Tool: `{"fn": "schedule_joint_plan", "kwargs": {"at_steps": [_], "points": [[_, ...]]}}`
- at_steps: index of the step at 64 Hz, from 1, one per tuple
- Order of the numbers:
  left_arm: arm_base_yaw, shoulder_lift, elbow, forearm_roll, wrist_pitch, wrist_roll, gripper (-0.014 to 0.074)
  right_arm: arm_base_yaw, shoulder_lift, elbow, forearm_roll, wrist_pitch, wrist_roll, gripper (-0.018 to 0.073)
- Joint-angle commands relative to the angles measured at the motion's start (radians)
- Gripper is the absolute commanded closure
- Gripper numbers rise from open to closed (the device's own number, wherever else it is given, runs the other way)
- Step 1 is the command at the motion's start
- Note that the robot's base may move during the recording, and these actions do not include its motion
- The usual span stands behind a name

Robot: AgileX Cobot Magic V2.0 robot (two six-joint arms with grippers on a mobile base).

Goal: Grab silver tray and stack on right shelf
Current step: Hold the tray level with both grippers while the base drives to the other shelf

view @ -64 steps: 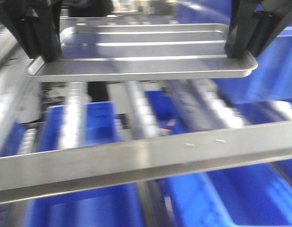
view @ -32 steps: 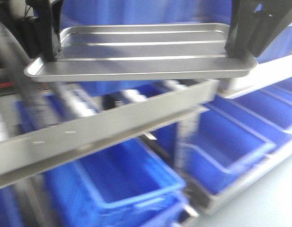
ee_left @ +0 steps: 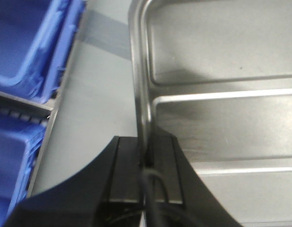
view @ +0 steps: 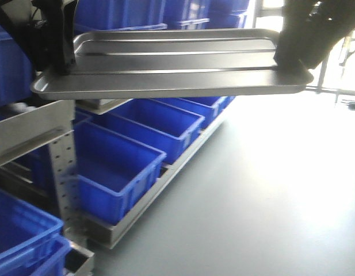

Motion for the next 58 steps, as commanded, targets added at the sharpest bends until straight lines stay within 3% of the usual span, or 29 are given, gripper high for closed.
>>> {"fn": "schedule_joint_plan", "kwargs": {"at_steps": [1, 58], "points": [[-0.02, -0.041, -0.029, -0.015, -0.025, 0.036, 0.0689, 0.004, -0.04, -0.028, 0.002, -0.07, -0.028, 0.0503], [-0.02, -0.041, -0.029, -0.016, -0.025, 0.036, 0.0689, 0.004, -0.04, -0.028, 0.002, -0.068, -0.028, 0.0503]]}}
